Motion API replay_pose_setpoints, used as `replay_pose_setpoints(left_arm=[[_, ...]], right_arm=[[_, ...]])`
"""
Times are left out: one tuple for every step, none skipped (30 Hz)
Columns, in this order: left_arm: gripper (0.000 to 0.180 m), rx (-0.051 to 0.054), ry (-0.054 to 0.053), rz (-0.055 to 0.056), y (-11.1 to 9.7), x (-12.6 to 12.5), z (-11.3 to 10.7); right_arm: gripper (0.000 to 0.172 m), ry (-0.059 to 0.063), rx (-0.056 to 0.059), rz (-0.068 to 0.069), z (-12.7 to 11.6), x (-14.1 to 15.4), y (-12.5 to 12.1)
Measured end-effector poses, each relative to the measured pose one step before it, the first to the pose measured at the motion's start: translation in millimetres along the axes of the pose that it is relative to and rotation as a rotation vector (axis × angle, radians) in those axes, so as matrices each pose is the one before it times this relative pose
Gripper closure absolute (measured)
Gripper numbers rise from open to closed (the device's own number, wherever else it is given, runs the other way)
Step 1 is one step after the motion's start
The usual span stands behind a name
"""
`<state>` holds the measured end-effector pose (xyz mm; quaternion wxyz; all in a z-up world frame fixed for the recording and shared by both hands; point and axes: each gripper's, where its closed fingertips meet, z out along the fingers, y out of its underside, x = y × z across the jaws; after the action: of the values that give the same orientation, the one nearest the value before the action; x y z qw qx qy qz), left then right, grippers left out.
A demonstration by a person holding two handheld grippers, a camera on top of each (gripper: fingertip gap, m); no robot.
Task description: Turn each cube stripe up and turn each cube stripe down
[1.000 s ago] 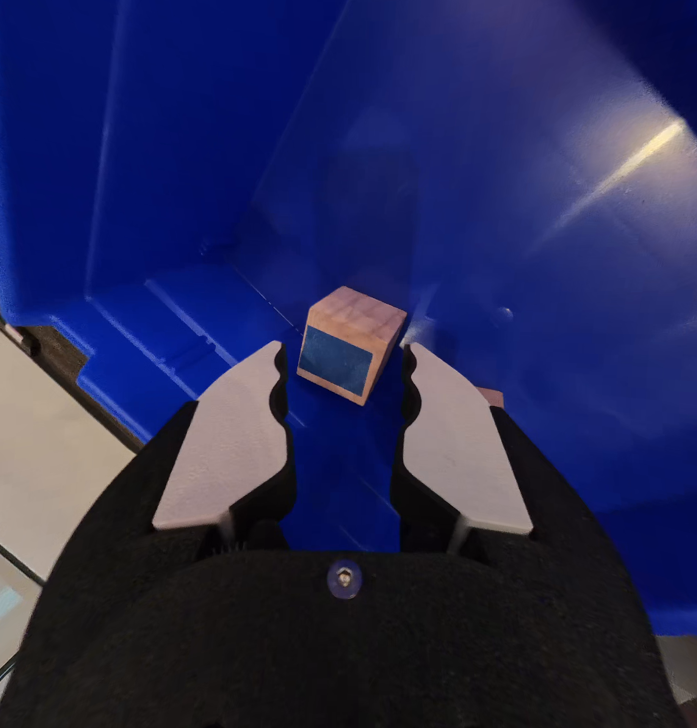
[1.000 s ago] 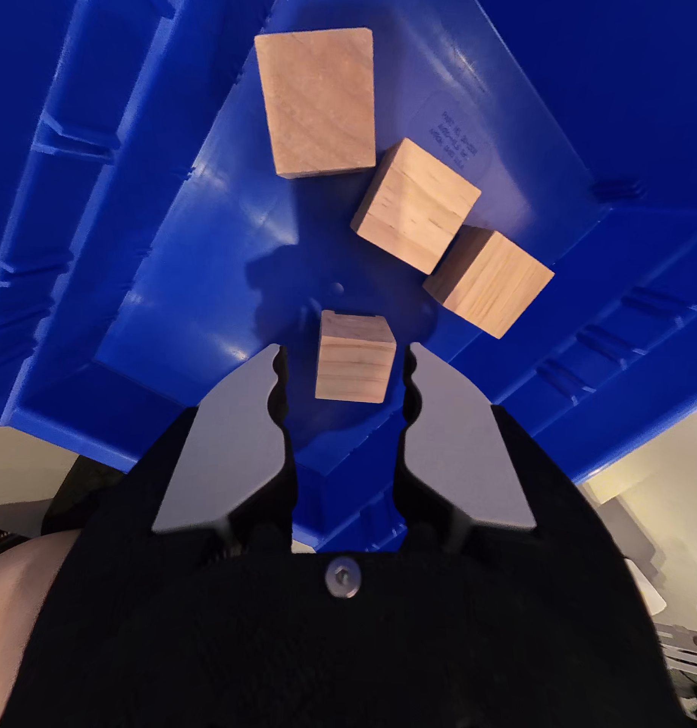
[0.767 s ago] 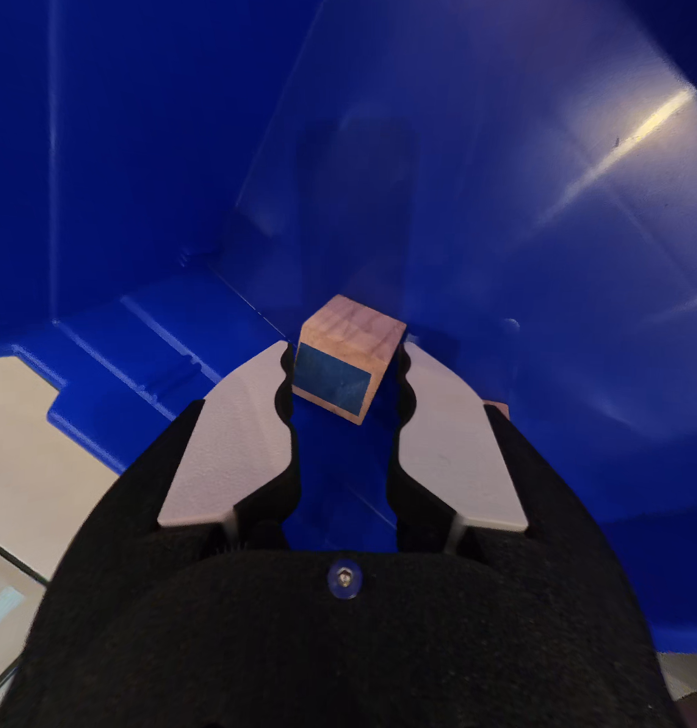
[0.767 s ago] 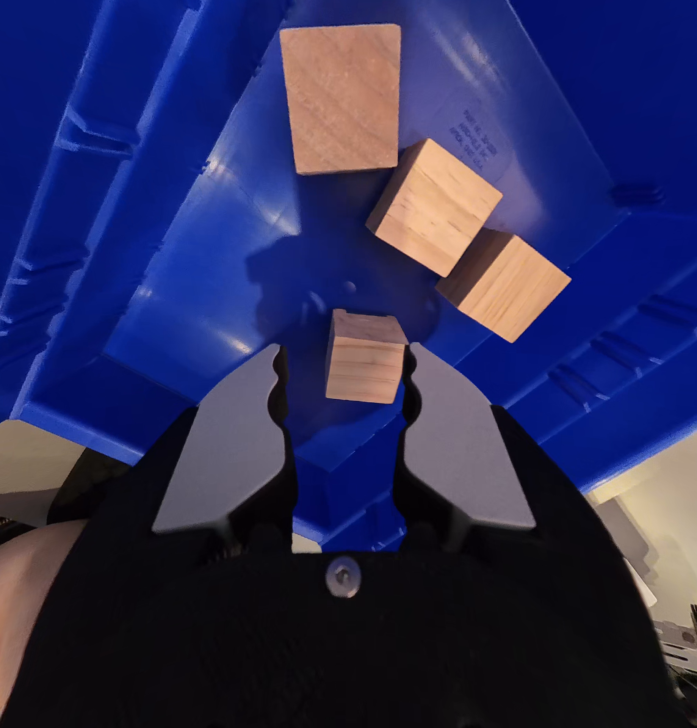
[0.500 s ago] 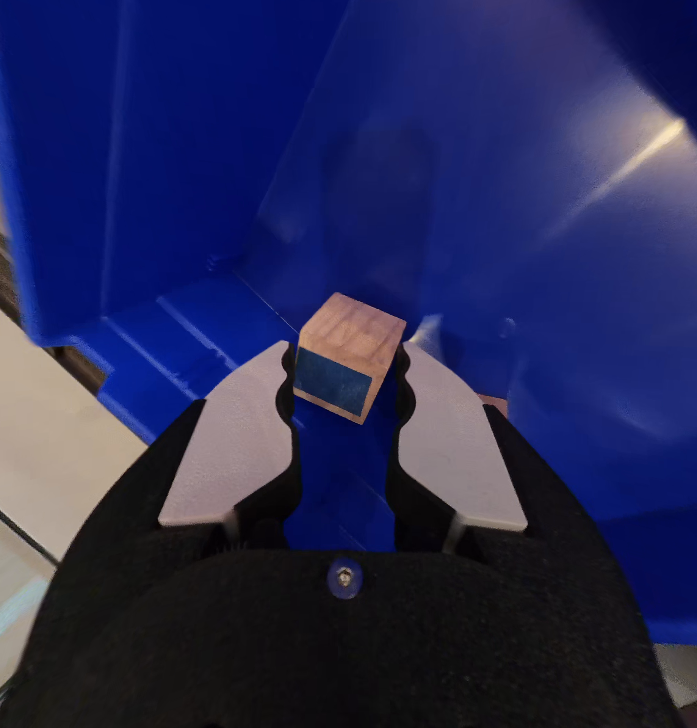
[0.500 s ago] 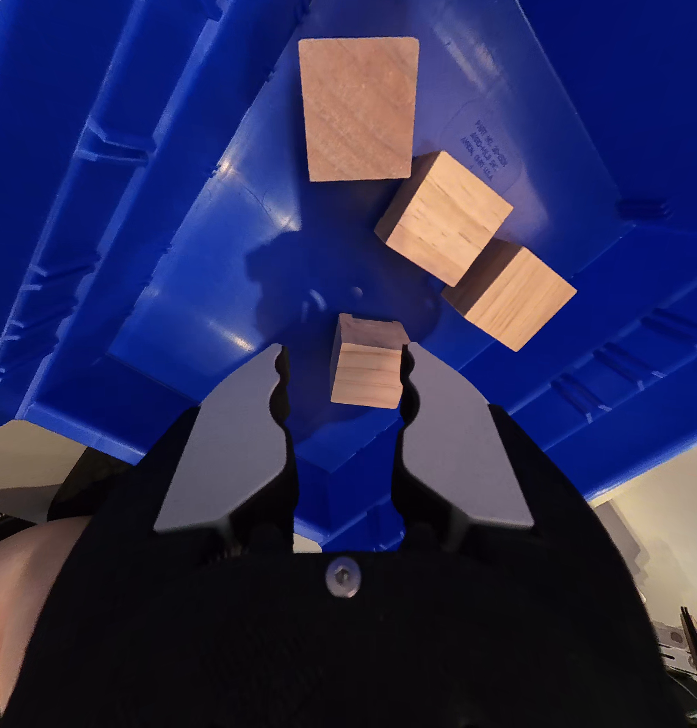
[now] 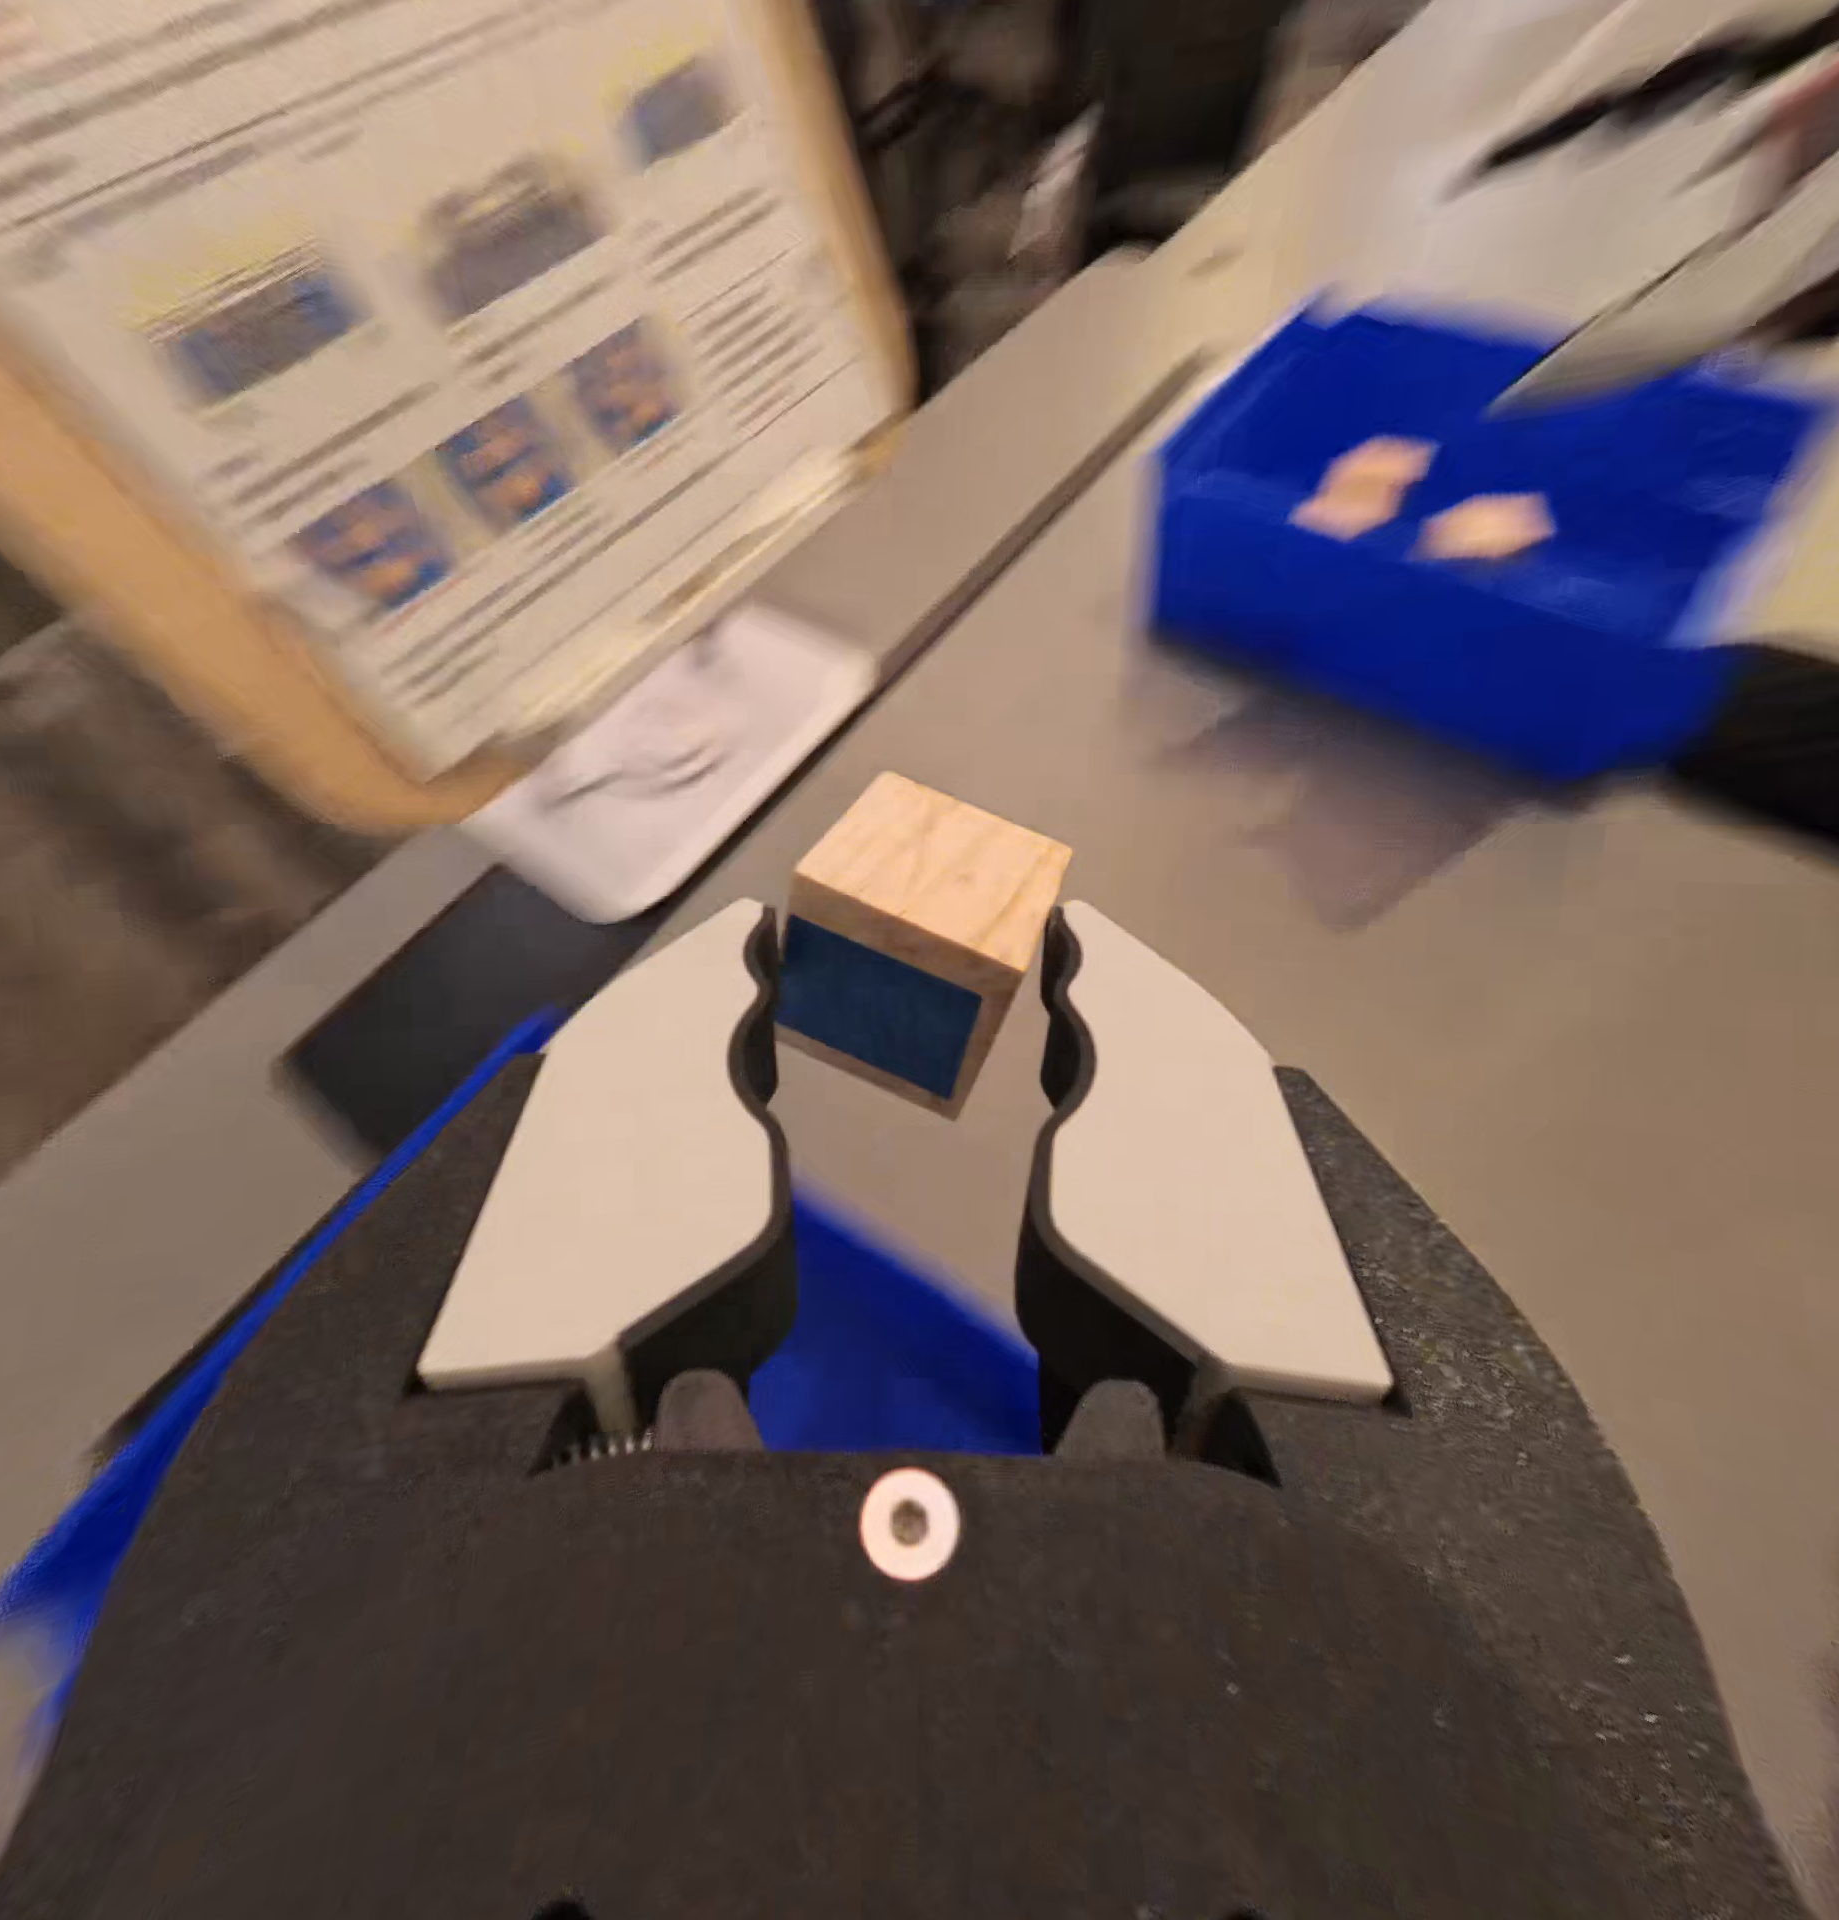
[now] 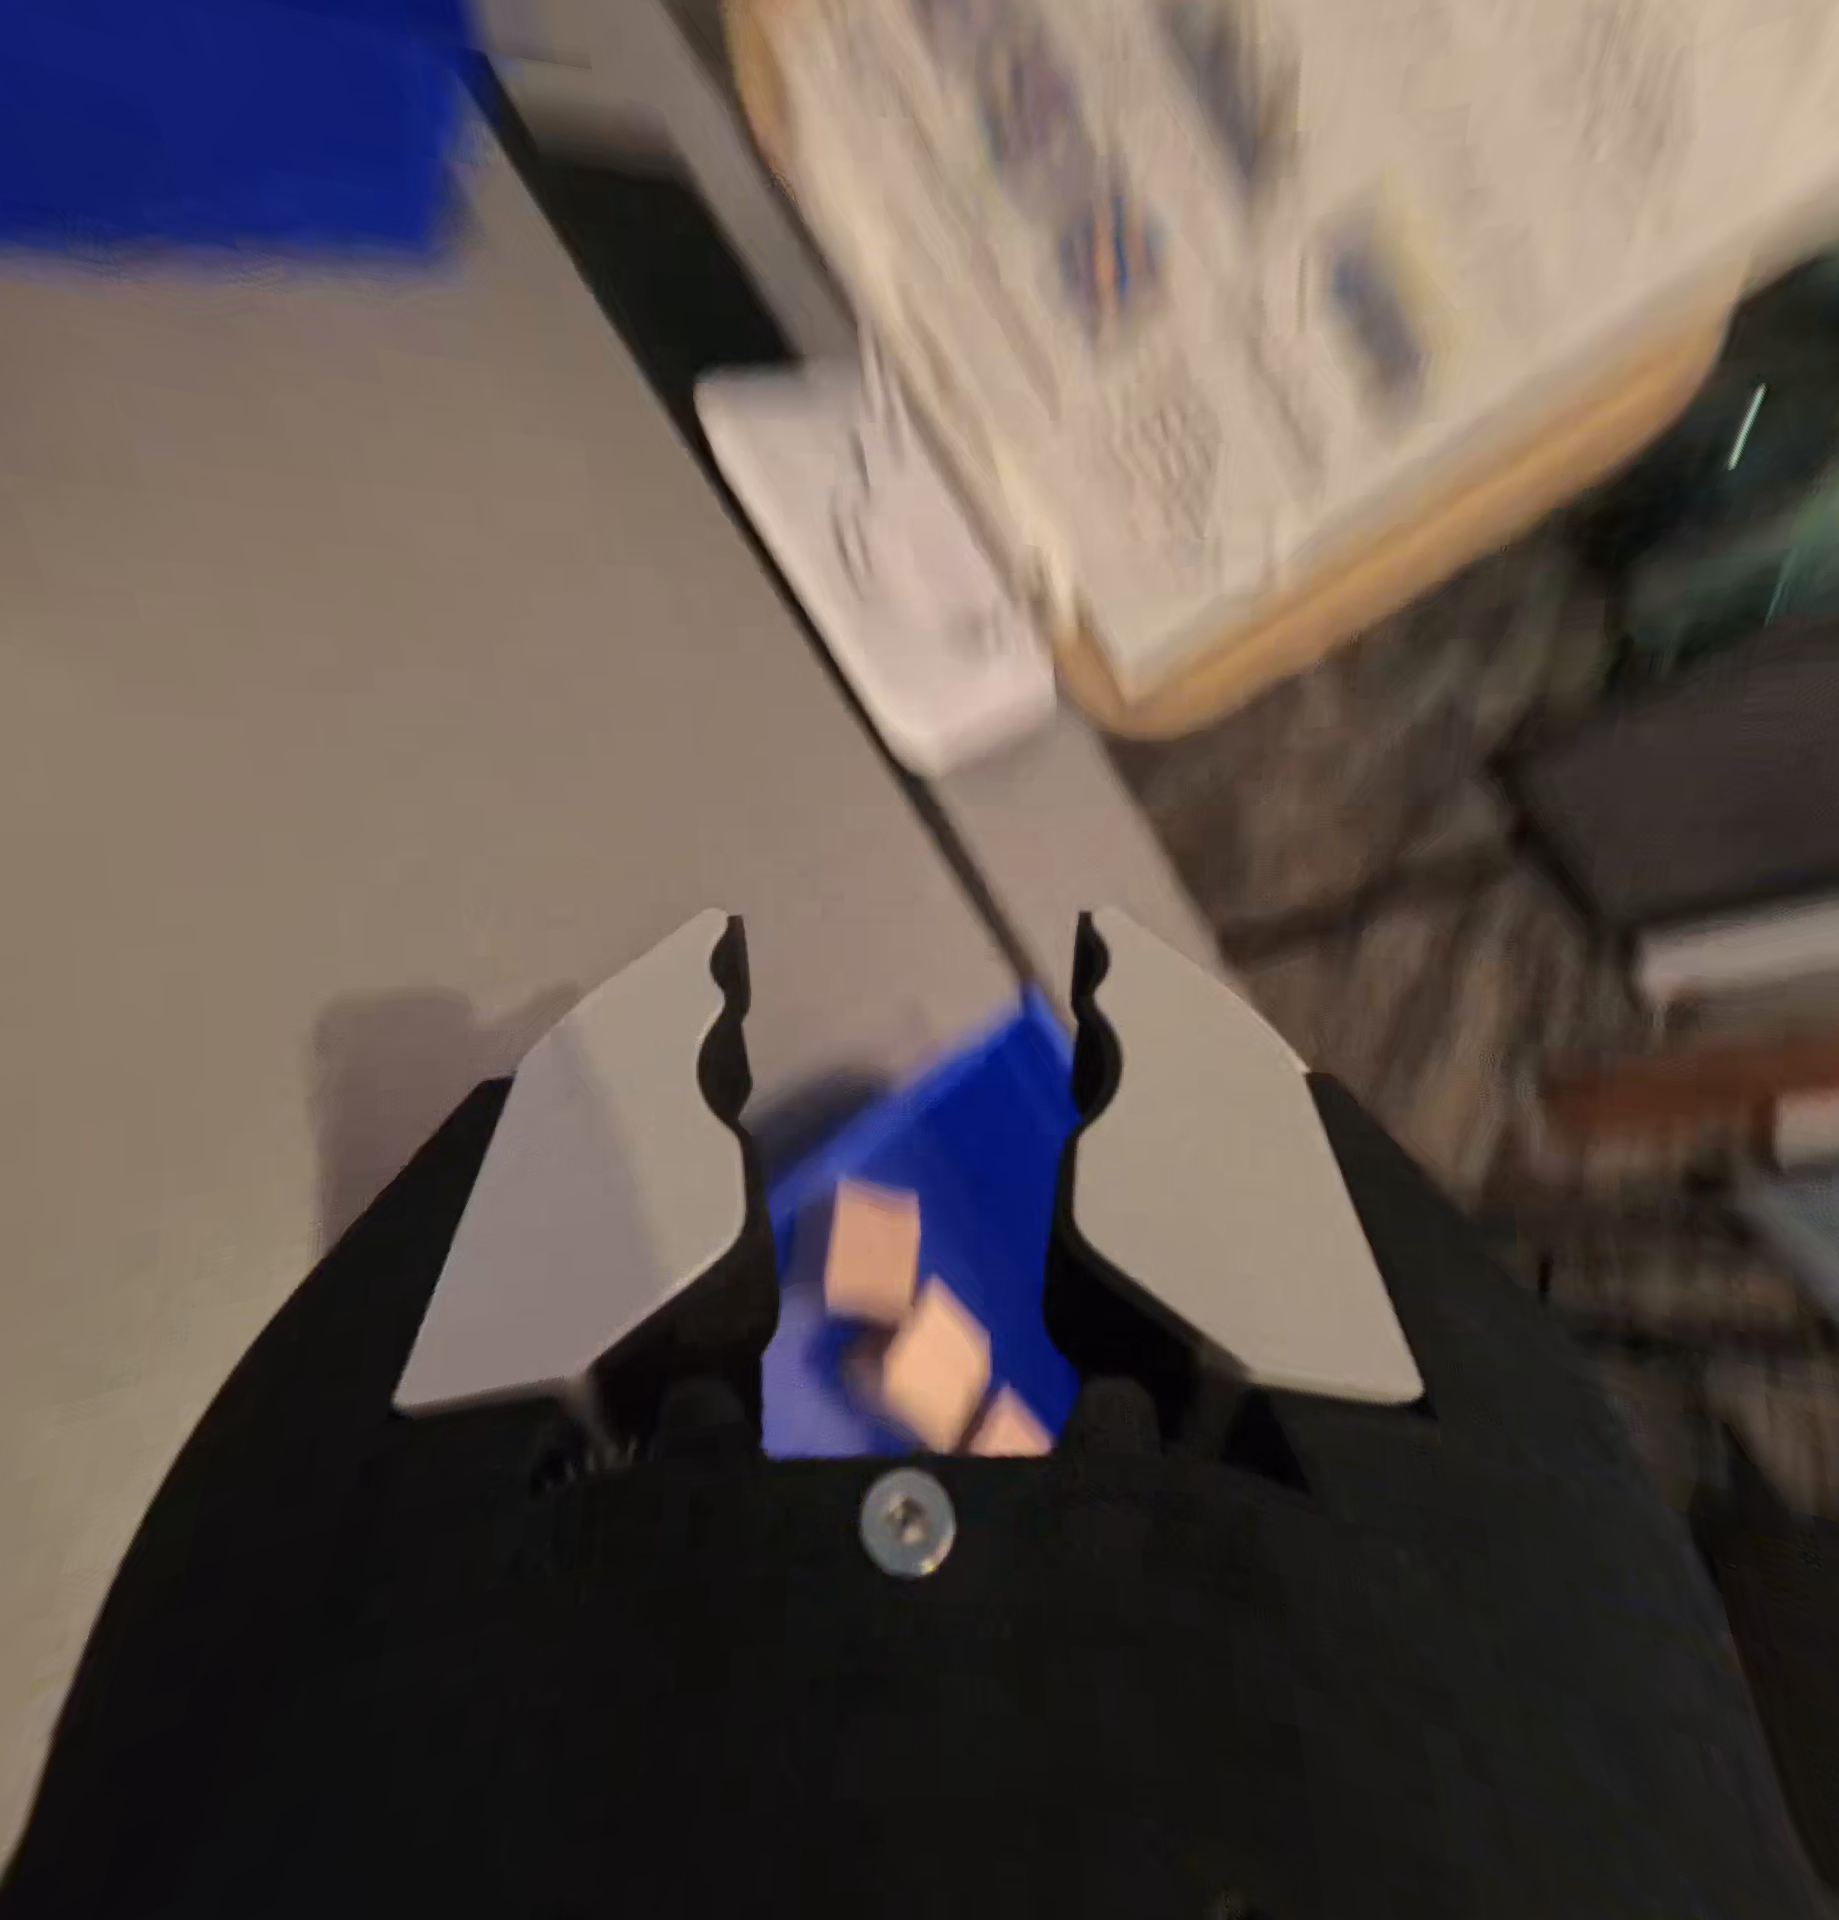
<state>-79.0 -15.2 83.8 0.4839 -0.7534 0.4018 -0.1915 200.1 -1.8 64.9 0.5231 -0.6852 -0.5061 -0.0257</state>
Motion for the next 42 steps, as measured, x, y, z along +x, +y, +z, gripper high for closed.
replay_pose_setpoints(left_arm=[[0.132, 0.0621, 0.1207, -0.0275, -13.13, 24.74, 5.62], [0.132, 0.0455, 0.1145, -0.0387, -9.29, 22.08, 8.97], [0.132, 0.0209, 0.1107, -0.0438, -3.96, 19.53, 10.88], [0.132, 0.0039, 0.0948, -0.0391, -0.04, 15.34, 11.56], [0.132, 0.0010, 0.0686, -0.0366, 1.47, 9.83, 10.98], [0.132, 0.0039, 0.0483, -0.0328, 1.30, 5.84, 9.42], [0.132, 0.0094, 0.0445, -0.0292, 0.62, 4.53, 7.62], [0.132, 0.0124, 0.0402, -0.0312, 0.05, 3.34, 6.06], [0.132, 0.0069, 0.0453, -0.0335, 0.81, 3.83, 4.86], [0.132, 0.0049, 0.0527, -0.0327, 0.82, 4.75, 4.09], [0.132, -0.0007, 0.0472, -0.0338, 1.69, 4.05, 3.73], [0.132, -0.0010, 0.0376, -0.0244, 1.24, 3.17, 3.39], [0.132, -0.0018, 0.0219, -0.0126, 1.63, 1.38, 3.17], [0.132, -0.0107, -0.0029, -0.0052, 2.30, -1.63, 2.79], [0.132, -0.0067, -0.0051, 0.0114, 1.66, -1.31, 2.54], [0.133, -0.0008, -0.0017, 0.0104, 0.50, -0.42, 1.58], [0.134, 0.0024, -0.0027, -0.0029, -0.47, -0.69, 0.52], [0.135, 0.0011, 0.0017, 0.0019, -0.59, 0.41, -0.31], [0.135, -0.0089, -0.0012, 0.0073, 0.63, 0.43, -1.21], [0.136, -0.0056, -0.0048, 0.0069, -0.53, 0.44, -2.55], [0.133, 0.0023, -0.0100, 0.0140, -1.94, 0.71, -4.08], [0.127, 0.0087, -0.0052, 0.0236, -2.90, 2.29, -5.45], [0.127, 0.0073, -0.0200, 0.0254, -3.09, 1.19, -6.62], [0.128, -0.0017, -0.0357, 0.0311, -2.34, -0.17, -7.14], [0.131, -0.0108, -0.0368, 0.0399, -1.23, 0.35, -7.42], [0.136, -0.0183, -0.0450, 0.0450, 0.10, -0.32, -7.75], [0.138, -0.0229, -0.0710, 0.0462, 0.75, -4.08, -8.15], [0.138, -0.0256, -0.0829, 0.0488, 1.55, -6.23, -8.62], [0.137, -0.0260, -0.0886, 0.0437, 2.41, -7.92, -8.93], [0.136, -0.0196, -0.0881, 0.0342, 2.34, -9.08, -8.91], [0.135, -0.0094, -0.0653, 0.0284, 1.85, -7.12, -8.61], [0.136, -0.0080, -0.0511, 0.0193, 2.08, -6.19, -8.40], [0.135, -0.0167, -0.0515, 0.0081, 3.69, -7.32, -8.39], [0.135, -0.0261, -0.0499, -0.0004, 5.71, -7.97, -8.15], [0.135, -0.0381, -0.0537, -0.0066, 8.76, -9.05, -7.83], [0.135, -0.0442, -0.0552, -0.0084, 10.52, -9.80, -6.89], [0.135, -0.0407, -0.0490, -0.0133, 10.60, -9.64, -5.67], [0.135, -0.0393, -0.0438, -0.0216, 10.33, -9.53, -4.40], [0.135, -0.0358, -0.0357, -0.0274, 9.12, -8.82, -3.03], [0.135, -0.0336, -0.0268, -0.0335, 8.92, -8.14, -1.59], [0.135, -0.0388, -0.0266, -0.0328, 9.18, -8.16, -0.49], [0.135, -0.0397, -0.0238, -0.0253, 8.93, -7.84, 0.35]], right_arm=[[0.109, -0.0250, 0.1540, -0.0725, -0.36, -20.79, -33.88], [0.103, -0.0118, 0.1381, -0.0739, 3.30, -19.20, -30.01], [0.102, -0.0030, 0.1045, -0.0774, 5.29, -17.49, -23.39], [0.102, 0.0002, 0.0649, -0.0832, 5.96, -15.61, -16.36], [0.102, 0.0194, 0.0311, -0.0866, 5.34, -10.88, -10.95], [0.102, 0.0329, 0.0160, -0.0805, 3.47, -6.43, -8.09], [0.102, 0.0273, 0.0186, -0.0595, 2.02, -4.54, -7.38], [0.102, 0.0208, 0.0248, -0.0328, 1.10, -3.14, -7.44], [0.102, 0.0252, 0.0201, -0.0215, 0.77, -0.86, -5.83], [0.103, 0.0234, 0.0088, -0.0174, 0.82, 0.38, -3.35], [0.104, 0.0113, -0.0035, -0.0138, 0.96, -0.37, -0.77], [0.105, 0.0149, -0.0133, -0.0116, 0.89, 0.98, 1.26], [0.110, 0.0017, -0.0123, -0.0053, 0.66, -0.13, 1.86], [0.114, -0.0236, -0.0025, 0.0036, 0.34, -3.37, 0.82], [0.119, -0.0241, 0.0039, 0.0056, 0.05, -3.50, 0.13], [0.124, -0.0208, 0.0039, 0.0020, -0.16, -2.89, 0.20], [0.127, -0.0101, -0.0007, 0.0027, -0.14, -1.13, 0.78], [0.127, -0.0032, 0.0005, 0.0077, -0.46, 0.80, 0.61], [0.127, -0.0201, -0.0011, 0.0239, -0.85, 0.26, 0.50], [0.127, -0.0335, -0.0047, 0.0305, -2.50, 0.40, 0.87], [0.127, -0.0329, -0.0113, 0.0265, -4.90, 2.60, 2.59], [0.127, -0.0271, -0.0414, 0.0290, -7.72, 6.35, 7.97], [0.127, -0.0240, -0.0775, 0.0469, -10.82, 9.88, 15.45], [0.127, -0.0289, -0.1001, 0.0772, -13.78, 11.05, 22.71], [0.127, -0.0573, -0.1076, 0.1168, -14.75, 7.37, 28.77], [0.127, -0.0822, -0.1096, 0.1405, -13.50, 2.68, 33.32], [0.127, -0.0620, -0.1005, 0.1269, -8.68, 3.79, 35.62], [0.127, -0.0368, -0.0996, 0.0930, -2.15, 6.08, 36.73], [0.127, -0.0350, -0.1059, 0.0577, 4.65, 5.34, 35.90], [0.127, -0.0395, -0.1020, 0.0382, 10.69, 3.95, 32.00], [0.127, -0.0490, -0.0912, 0.0374, 14.44, 2.38, 25.27], [0.126, -0.0529, -0.0717, 0.0371, 15.34, 1.60, 16.71], [0.126, -0.0415, -0.0491, 0.0279, 13.94, 2.19, 9.06], [0.126, -0.0269, -0.0281, 0.0123, 11.40, 2.55, 2.85], [0.126, -0.0292, -0.0116, -0.0016, 9.49, -0.07, -0.80], [0.126, -0.0290, -0.0125, -0.0079, 7.98, -1.54, -1.01], [0.126, -0.0152, -0.0252, -0.0090, 6.96, -0.47, 1.24], [0.126, 0.0011, -0.0370, -0.0092, 5.82, 1.16, 3.65], [0.126, 0.0082, -0.0364, -0.0066, 5.07, 2.08, 4.38], [0.126, 0.0027, -0.0271, -0.0004, 4.19, 1.63, 3.86], [0.126, 0.0020, -0.0204, 0.0065, 3.39, 1.91, 3.67], [0.126, 0.0084, -0.0220, 0.0128, 2.74, 3.11, 4.40]])
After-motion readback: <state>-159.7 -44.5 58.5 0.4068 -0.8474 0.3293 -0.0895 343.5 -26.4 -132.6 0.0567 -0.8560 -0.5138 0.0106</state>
